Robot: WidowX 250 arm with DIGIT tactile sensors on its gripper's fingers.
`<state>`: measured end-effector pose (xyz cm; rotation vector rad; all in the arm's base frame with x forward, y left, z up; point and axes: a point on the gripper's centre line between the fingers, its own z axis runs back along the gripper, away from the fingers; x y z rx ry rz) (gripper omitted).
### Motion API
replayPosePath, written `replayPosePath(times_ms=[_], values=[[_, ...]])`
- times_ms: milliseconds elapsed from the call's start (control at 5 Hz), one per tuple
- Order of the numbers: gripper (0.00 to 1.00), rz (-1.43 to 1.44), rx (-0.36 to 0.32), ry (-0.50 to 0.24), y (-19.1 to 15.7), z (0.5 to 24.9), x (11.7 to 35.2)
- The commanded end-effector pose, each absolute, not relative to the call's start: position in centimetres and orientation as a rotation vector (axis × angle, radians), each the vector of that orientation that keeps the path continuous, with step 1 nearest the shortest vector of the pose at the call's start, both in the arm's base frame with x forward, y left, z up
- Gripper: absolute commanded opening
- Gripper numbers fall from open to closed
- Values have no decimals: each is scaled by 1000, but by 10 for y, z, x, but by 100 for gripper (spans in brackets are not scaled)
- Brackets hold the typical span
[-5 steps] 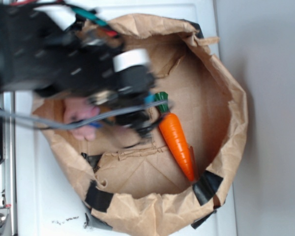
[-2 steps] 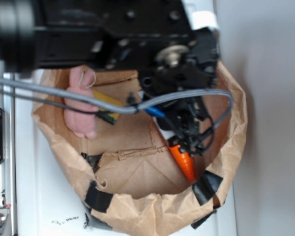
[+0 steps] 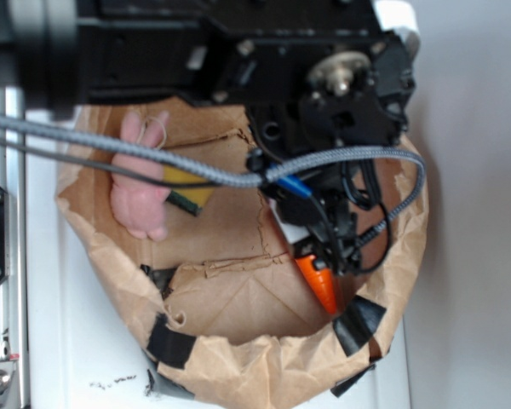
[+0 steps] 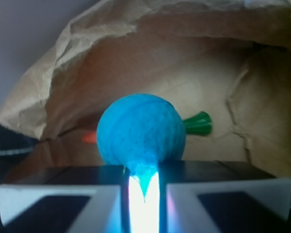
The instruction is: Grab the blue ball.
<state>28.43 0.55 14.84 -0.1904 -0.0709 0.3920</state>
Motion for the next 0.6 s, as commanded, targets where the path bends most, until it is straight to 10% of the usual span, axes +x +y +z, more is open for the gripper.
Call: replayPosePath(times_ms=[0,400], values=[[0,365,-88,-110,17,210,256],[0,346,-21,-222,20,219,222]])
